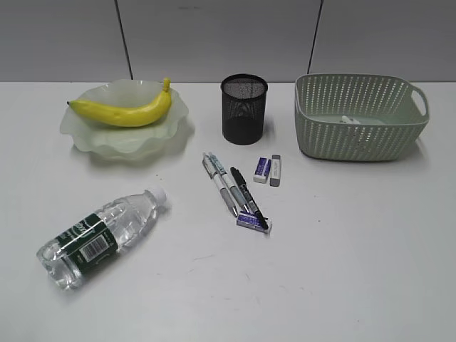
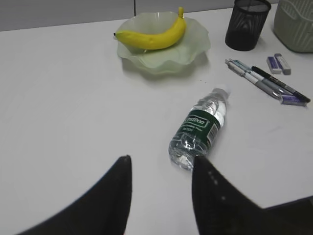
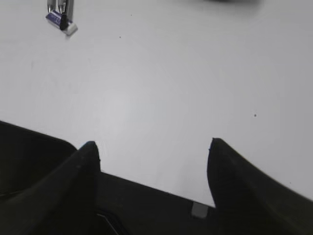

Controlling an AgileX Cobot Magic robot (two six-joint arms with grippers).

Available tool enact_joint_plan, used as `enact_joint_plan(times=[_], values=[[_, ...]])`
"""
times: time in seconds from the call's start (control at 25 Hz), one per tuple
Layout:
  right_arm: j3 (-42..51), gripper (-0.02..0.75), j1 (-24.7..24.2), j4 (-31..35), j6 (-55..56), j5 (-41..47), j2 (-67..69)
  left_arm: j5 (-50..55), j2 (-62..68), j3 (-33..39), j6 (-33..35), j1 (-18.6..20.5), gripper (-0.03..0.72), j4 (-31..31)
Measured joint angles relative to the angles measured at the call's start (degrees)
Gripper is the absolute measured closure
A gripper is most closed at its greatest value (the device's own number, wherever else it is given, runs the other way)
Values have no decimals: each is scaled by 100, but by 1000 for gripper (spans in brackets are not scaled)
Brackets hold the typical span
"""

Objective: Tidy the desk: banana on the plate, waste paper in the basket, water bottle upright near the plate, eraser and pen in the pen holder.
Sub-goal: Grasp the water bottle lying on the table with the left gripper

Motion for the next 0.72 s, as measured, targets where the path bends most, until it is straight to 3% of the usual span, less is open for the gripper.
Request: enact_joint_plan(times=[0.16, 0.4, 0.52, 0.72], values=[[12, 199, 0, -36, 32, -21, -688, -807, 951, -110, 542, 0, 379, -574], [44, 203, 0, -57, 39, -25, -931, -2333, 3420, -164, 1771, 0, 375, -1768], [45, 211, 0, -63, 39, -25, -932, -2659, 4998, -350, 2474, -19, 326, -2208], [45, 220, 0, -68, 45, -25, -932, -2747, 7141, -1075, 2770, -273, 204, -2312]])
